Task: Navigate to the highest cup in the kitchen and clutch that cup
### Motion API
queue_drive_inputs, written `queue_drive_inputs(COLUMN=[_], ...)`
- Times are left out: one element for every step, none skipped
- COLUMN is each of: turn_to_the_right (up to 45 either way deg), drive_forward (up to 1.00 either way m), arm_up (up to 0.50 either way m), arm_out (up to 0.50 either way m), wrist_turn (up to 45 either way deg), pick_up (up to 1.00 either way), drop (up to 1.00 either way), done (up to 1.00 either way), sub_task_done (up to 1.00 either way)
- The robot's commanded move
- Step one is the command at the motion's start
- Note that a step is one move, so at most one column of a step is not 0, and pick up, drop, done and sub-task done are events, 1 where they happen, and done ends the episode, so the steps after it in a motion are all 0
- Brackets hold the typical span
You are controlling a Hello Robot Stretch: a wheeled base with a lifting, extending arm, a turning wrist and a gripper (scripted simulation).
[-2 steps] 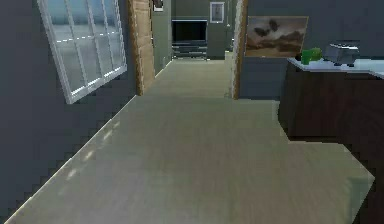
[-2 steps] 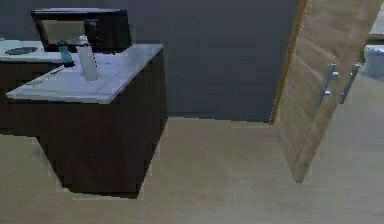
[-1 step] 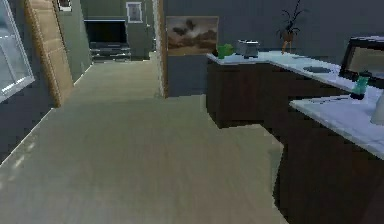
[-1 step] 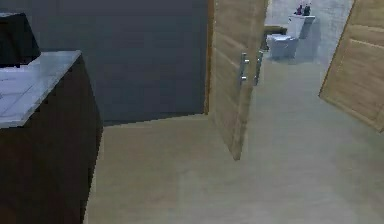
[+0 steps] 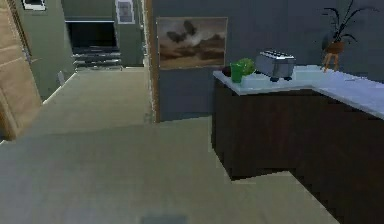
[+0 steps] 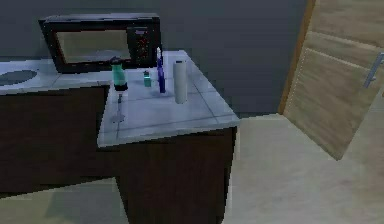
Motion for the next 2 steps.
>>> queue_drive_inputs(turn_to_the_right=[0.0,21.0], drive_forward=[0.45,0.0], arm_up=[0.0,0.0], arm_out=[0.0,0.0], wrist_turn=[0.0,0.0], pick_up=[0.0,0.0], drop=[0.0,0.0], done=[0.0,0.0], sub_task_done=[0.0,0.0])
